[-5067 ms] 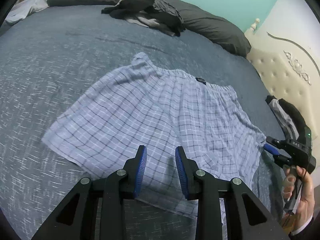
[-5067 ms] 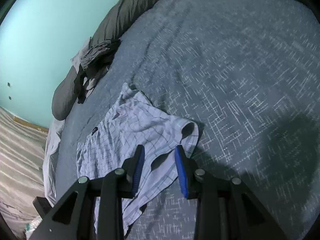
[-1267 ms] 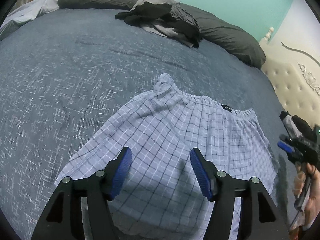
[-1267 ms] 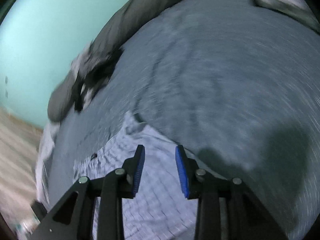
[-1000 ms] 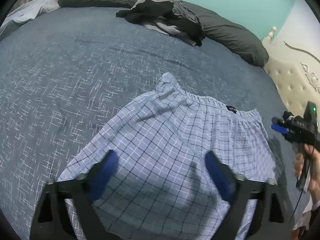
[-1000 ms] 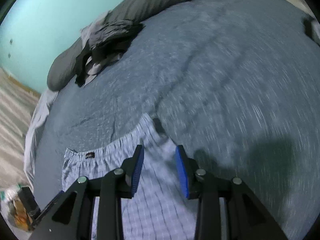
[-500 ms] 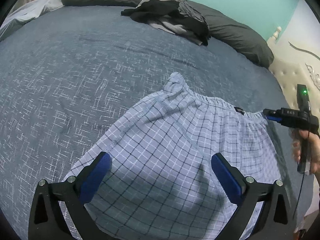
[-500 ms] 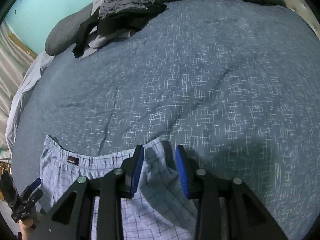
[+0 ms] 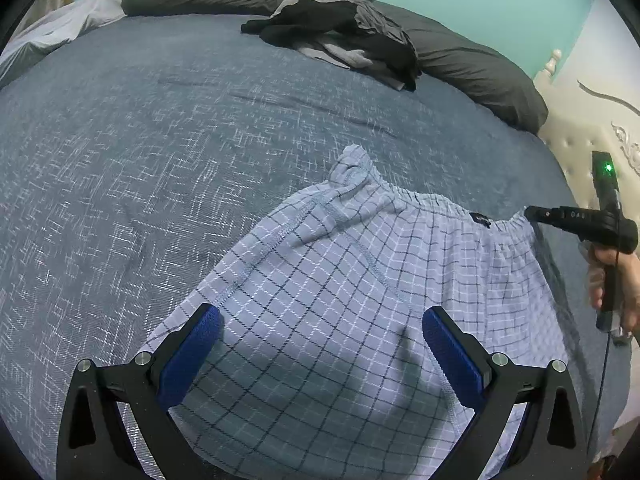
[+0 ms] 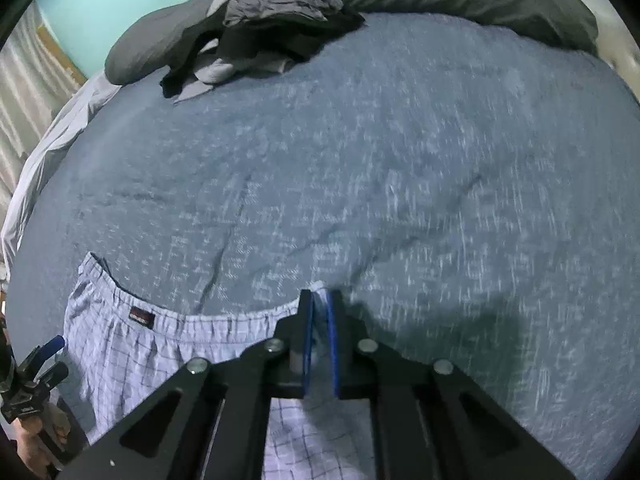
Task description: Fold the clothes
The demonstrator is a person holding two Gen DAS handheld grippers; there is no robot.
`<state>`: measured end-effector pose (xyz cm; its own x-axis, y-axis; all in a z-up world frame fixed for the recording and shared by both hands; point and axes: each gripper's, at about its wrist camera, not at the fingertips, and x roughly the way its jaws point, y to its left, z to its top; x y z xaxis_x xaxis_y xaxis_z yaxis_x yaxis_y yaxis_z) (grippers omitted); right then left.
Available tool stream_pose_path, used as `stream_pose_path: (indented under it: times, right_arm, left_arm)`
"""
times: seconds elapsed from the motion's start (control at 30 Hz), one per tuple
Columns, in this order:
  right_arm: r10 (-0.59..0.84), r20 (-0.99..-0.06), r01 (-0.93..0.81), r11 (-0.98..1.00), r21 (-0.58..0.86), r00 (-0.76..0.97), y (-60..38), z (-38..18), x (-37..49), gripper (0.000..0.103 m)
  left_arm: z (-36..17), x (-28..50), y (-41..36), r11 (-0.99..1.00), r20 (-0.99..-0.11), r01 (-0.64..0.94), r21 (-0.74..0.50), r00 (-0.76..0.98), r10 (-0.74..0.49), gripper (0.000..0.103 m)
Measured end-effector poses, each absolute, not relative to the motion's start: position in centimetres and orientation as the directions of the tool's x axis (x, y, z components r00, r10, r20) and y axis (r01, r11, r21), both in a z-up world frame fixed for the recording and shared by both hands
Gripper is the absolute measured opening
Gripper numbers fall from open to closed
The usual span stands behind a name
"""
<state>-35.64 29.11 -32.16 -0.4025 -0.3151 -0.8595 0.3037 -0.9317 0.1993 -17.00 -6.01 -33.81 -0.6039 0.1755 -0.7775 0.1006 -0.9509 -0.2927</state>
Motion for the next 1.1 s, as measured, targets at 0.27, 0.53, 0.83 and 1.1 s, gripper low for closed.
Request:
stream_pose_path:
  times: [0.27, 0.53, 0.83, 1.1]
  right_arm:
    - [-0.262, -0.889, 0.307, -0.94, 0.148, -0.376, 27.9, -33.1, -37.3, 0.006]
    - [-0.264, -0.883, 0.251, -0.952, 0.175, -0.388, 29.1, -33.4, -37.4, 0.011]
    - [-0.403, -0.8, 0.256, -0.913, 0.317, -0.444, 27.6, -28.9, -36.3, 0.028]
    - [-0.541, -0.797, 0.44, -0.805, 0.398, -0.269, 16.9, -29.0, -34.9, 0.029]
  left_arm:
    - [-33.7, -17.0, -6.3, -0.951, -0.777, 0.101, -0.292, -0.604, 0.175, 0.103]
    - [-33.4, -16.8, -6.7, -0.95, -0.77, 0.108, -0.293, -0.616, 0.167, 0.103]
    - [-32.8, -16.1, -8.7, -0.949, -0.759, 0.137, -0.284, -0.637, 0.135, 0.103]
    - [-33.0, -15.6, -11.2, -0.947, -0.766, 0.177, -0.268, -0.636, 0.098, 0.103]
